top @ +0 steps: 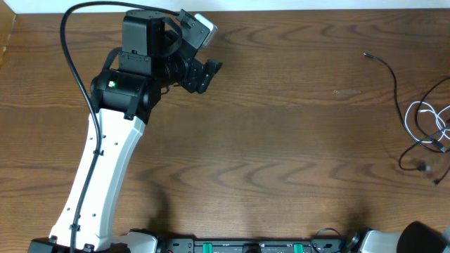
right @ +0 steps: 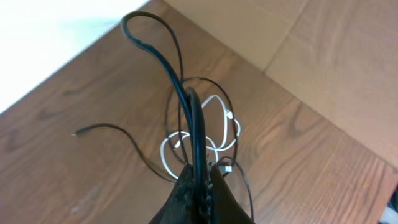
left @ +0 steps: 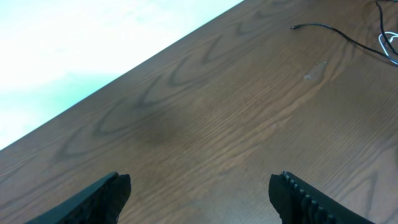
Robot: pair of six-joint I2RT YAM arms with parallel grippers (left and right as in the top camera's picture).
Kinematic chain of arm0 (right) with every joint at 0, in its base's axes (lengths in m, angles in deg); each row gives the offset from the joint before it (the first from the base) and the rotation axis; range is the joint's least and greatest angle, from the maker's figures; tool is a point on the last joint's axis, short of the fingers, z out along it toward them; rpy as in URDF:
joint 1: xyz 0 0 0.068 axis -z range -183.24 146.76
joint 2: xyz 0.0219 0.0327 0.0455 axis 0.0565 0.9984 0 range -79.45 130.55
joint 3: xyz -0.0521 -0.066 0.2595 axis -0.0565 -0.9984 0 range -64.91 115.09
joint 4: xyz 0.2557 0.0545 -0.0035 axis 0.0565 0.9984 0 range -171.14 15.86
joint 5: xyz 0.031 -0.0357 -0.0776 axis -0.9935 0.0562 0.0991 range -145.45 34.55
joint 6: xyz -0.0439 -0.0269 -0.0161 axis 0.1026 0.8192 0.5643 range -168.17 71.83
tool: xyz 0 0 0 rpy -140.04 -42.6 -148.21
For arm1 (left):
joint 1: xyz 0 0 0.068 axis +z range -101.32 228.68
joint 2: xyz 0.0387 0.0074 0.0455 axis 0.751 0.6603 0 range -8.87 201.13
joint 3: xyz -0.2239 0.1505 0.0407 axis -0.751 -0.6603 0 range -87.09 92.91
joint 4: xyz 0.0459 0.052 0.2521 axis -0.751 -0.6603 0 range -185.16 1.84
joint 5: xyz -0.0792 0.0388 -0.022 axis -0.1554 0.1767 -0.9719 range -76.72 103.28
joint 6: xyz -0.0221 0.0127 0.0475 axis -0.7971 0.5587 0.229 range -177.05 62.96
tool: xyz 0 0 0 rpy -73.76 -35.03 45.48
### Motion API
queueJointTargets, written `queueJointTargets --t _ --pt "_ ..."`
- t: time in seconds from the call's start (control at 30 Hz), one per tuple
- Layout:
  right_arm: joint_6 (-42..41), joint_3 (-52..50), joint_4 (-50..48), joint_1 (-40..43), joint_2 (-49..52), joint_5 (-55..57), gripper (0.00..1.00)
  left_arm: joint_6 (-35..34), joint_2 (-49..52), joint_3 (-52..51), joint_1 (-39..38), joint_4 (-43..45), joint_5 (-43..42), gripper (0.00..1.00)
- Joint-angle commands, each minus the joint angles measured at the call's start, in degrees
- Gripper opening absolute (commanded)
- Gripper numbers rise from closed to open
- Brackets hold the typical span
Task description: Untangle cables
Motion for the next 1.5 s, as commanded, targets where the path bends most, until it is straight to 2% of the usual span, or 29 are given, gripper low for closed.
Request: queueJointTargets --t 0.0,0.43,0.8,0.83,0.9,0.93,0.97,1.0,1.03,1.13,1.47 --pt "-1.6 1.2 -0.2 1.5 3.9 2.9 0.01 0.0 0.5 0.2 0.2 0.2 -0.5 0.76" --pt "-2.5 1.2 -2.5 6.1 21.3 3.5 0.01 0.1 0.5 0.2 0.2 0.2 -0.5 0.76" --pt "0.1 1.2 -3.8 6.7 33.4 2.1 0.01 0.1 0.5 0.2 0.2 0.1 -0.5 0.76" --pt "0.0 1.2 -3.8 6.7 33.6 1.4 0.05 0.1 0.5 0.2 0.2 0.2 -0.5 0.76" --pt "0.0 1.2 -3.8 6.7 33.7 0.2 0.35 0.2 0.5 0.2 0.2 0.2 -0.5 0.76" --pt "0.0 1.6 -3.5 6.7 33.7 0.2 0.53 0.1 0.5 0.2 0.2 0.2 -0.5 0.76" --pt "0.0 2.0 -3.1 6.7 33.7 0.2 0.66 0.1 0.5 0.2 0.2 0.2 -0.5 0.76" --pt "0.0 2.5 -2.8 6.7 33.7 0.1 0.85 0.1 0.5 0.2 0.2 0.2 -0.5 0.76" --pt "0.0 3.1 -2.3 6.7 33.7 -0.4 0.93 0.2 0.5 0.2 0.2 0.2 -0.5 0.76" --pt "0.0 5.9 -0.3 6.7 33.6 -2.7 0.99 0.4 0.5 0.2 0.2 0.1 -0.5 0.76" --pt "2.4 18.0 5.4 2.1 29.3 -11.7 0.99 0.6 0.5 0.2 0.2 0.2 -0.3 0.76"
